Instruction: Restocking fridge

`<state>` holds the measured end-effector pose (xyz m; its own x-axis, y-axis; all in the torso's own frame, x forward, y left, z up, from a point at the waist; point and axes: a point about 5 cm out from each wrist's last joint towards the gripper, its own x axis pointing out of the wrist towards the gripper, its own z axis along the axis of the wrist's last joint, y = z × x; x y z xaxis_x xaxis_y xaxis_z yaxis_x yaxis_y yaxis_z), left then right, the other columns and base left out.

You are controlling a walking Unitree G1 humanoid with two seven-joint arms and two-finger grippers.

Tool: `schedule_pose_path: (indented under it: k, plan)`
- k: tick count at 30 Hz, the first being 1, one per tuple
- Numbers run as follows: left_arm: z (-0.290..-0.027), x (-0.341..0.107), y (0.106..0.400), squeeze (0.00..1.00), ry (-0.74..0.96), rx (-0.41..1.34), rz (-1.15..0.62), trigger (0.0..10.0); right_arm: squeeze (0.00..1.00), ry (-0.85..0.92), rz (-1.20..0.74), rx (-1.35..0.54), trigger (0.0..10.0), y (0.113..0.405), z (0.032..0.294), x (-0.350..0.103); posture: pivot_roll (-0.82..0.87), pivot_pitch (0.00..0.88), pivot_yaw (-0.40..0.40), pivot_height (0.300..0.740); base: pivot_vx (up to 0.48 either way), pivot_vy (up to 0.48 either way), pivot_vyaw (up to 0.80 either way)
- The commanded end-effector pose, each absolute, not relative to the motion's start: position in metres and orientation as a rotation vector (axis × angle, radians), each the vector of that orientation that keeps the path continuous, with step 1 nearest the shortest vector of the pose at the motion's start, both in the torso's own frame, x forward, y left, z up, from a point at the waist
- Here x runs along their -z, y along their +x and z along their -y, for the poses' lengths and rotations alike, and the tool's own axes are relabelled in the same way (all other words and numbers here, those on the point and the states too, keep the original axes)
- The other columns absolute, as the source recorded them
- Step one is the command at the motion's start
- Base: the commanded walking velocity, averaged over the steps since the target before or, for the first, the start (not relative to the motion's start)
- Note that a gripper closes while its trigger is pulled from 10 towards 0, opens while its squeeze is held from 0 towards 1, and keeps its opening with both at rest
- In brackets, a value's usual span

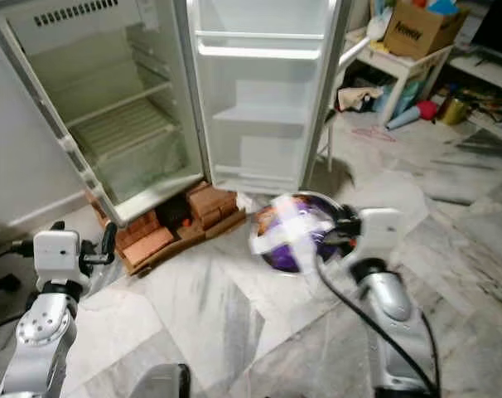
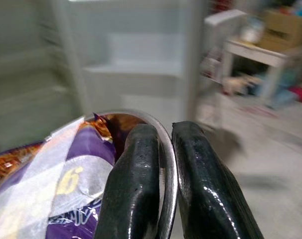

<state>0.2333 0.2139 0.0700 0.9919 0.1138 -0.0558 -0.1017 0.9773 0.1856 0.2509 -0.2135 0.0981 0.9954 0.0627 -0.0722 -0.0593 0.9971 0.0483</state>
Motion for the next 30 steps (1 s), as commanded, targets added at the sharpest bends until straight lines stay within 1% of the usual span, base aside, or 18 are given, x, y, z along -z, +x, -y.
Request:
schedule_pose_path:
  k: [1,2,5,14,18,22,30]
  plan:
    - [-0.218,-0.074,0.232,0.0,0.2,-0.133,-0.062,10.0,0.0,0.074,-0.037,-0.098,10.0,0.258,0.204,-0.107,0.05,0.107,-0.066,0.74,0.0,0.0,0.0]
    - [-0.219,-0.074,0.231,0.0,0.21,-0.136,-0.06,10.0,0.0,0.072,-0.035,-0.1,10.0,0.259,0.203,-0.108,0.05,0.109,-0.067,0.74,0.0,0.0,0.0]
    - [-0.22,-0.073,0.228,0.0,0.206,-0.162,-0.063,10.0,0.0,0.086,-0.018,-0.106,10.0,0.267,0.195,-0.11,0.06,0.115,-0.065,0.74,0.0,0.0,0.79]
    - [-0.225,-0.071,0.226,0.0,0.203,-0.184,-0.08,10.0,0.0,0.132,-0.022,-0.14,10.0,0.272,0.178,-0.107,0.07,0.121,-0.067,0.74,0.0,0.0,0.79]
    - [-0.223,-0.071,0.227,0.0,0.191,-0.184,-0.078,10.0,0.0,0.136,-0.02,-0.146,10.0,0.272,0.177,-0.108,0.07,0.119,-0.069,0.74,0.0,0.0,0.79]
    - [-0.222,-0.069,0.227,0.0,0.143,-0.2,-0.095,10.0,0.0,0.137,-0.02,-0.143,10.0,0.274,0.179,-0.109,0.06,0.12,-0.068,0.74,0.0,0.0,0.79]
    - [-0.22,-0.069,0.227,0.0,0.131,-0.197,-0.097,10.0,0.0,0.15,-0.024,-0.164,10.0,0.275,0.173,-0.108,0.07,0.123,-0.067,0.74,0.262,0.0,0.79]
